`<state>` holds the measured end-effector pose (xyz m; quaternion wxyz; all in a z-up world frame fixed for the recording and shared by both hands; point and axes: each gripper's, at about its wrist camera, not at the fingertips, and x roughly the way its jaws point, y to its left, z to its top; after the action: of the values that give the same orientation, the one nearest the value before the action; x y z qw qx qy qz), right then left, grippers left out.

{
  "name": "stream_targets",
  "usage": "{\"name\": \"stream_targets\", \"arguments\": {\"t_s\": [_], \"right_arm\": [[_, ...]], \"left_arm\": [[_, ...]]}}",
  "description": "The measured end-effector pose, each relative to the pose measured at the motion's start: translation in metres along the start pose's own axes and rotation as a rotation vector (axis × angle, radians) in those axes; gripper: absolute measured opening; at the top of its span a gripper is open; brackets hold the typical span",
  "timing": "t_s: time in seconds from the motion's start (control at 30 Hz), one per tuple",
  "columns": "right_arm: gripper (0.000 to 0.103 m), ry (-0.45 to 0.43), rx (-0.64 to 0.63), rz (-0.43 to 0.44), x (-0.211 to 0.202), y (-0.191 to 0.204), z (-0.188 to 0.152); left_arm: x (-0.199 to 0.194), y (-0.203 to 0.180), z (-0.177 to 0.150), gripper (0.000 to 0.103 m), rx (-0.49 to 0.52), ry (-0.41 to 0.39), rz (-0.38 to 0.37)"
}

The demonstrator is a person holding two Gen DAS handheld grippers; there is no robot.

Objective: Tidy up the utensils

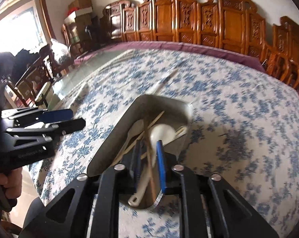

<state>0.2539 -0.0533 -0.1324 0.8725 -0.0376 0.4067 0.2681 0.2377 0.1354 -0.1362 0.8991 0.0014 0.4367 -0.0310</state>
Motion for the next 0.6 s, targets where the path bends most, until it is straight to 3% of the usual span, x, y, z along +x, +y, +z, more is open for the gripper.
{"name": "stream_targets", "arguments": {"t_s": [0.13,0.2,0.3,0.47,0.6], "right_arm": [[0.024,-0.045,0.011,-0.018,-0.034,-0.012,-0.002],[0.037,-0.072,0.013,-0.040,-0.052,-0.017,-0.006],[0.044,-0.102,0.023,-0.069,-0.077,-0.026,-0.012],[0.074,-0.142,0.054,-0.142,-0.114,-0.044,-0.028],[0.077,-0.158,0.061,-0.200,-0.139,-0.054,-0.039]], "left_arm": [[-0.012,-0.016,-0.001,0.054,0.005,-0.010,-0.004],[-0.021,-0.024,-0.001,0.065,0.008,-0.026,-0.007],[-0.034,-0.035,-0.001,0.080,0.003,-0.050,-0.008],[-0.053,-0.057,-0.002,0.092,-0.001,-0.081,-0.012],[-0.068,-0.078,-0.007,0.093,0.002,-0.115,-0.012]]}}
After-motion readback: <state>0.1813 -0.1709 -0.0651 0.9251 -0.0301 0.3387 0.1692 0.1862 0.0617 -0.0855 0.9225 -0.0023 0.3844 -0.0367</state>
